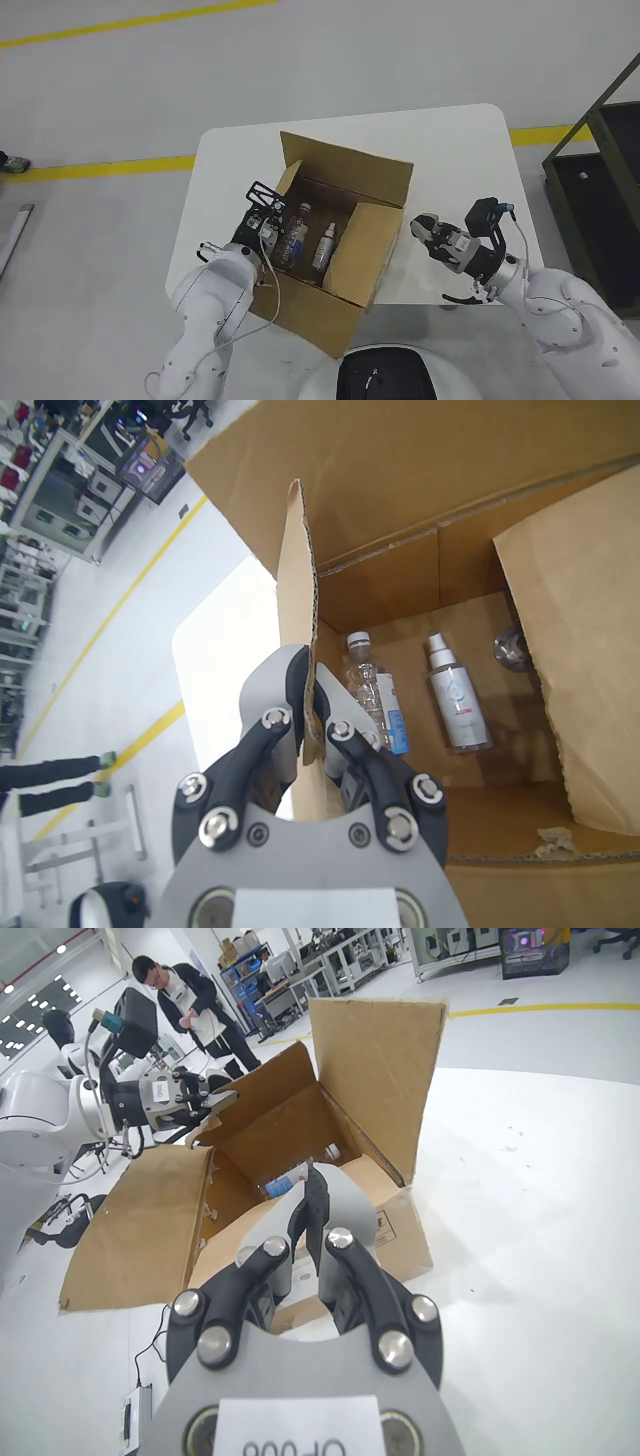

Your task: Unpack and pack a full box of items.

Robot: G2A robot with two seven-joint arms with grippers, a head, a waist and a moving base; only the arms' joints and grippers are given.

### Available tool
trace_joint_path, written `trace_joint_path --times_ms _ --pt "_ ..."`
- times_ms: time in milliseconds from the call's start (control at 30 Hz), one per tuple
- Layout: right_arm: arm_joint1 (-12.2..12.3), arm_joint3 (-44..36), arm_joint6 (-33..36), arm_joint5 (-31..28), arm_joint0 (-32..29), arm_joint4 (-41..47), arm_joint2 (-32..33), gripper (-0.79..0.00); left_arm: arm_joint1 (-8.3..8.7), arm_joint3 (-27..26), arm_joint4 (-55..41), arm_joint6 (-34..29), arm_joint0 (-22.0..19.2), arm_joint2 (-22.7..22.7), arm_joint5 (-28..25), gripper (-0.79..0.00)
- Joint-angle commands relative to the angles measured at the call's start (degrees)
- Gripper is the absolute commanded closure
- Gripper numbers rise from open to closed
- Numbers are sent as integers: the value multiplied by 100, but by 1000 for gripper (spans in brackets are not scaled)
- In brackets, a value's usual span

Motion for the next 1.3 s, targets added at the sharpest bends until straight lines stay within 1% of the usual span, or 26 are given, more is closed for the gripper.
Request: trace_joint_path --times_ms 0,67,200,333,533,600,633,767,833,1200,1267 --pt "18 -40 5 7 -46 34 179 0 -29 -46 -341 -264 -53 23 321 0" --pt "36 -86 29 15 -87 82 344 0 -73 -38 -802 -491 -88 19 789 0" --pt "66 -174 83 24 -153 181 633 0 -137 -34 -1290 -869 -261 18 1589 0" --pt "83 -267 101 25 -232 287 821 0 -205 4 -1921 -988 -423 -9 2326 0" --pt "95 -375 95 44 -356 343 953 0 -263 95 -2301 -1112 -657 -48 3102 0" --pt "97 -395 74 45 -393 345 980 0 -273 108 -2346 -1129 -737 -38 3203 0" --pt "98 -403 68 41 -410 344 990 0 -288 129 -2499 -1176 -753 -63 3406 0" --pt "100 -403 57 39 -471 359 1016 0 -301 140 -2710 -1317 -828 -85 3570 0" --pt "99 -396 58 27 -494 372 1001 0 -292 134 -2650 -1339 -823 -77 3484 0" --pt "81 -320 27 -55 -579 447 787 0 -292 134 -2650 -1339 -823 -77 3484 0" --pt "76 -286 13 -57 -571 454 743 0 -313 191 -2978 -1224 -720 -154 3714 0"
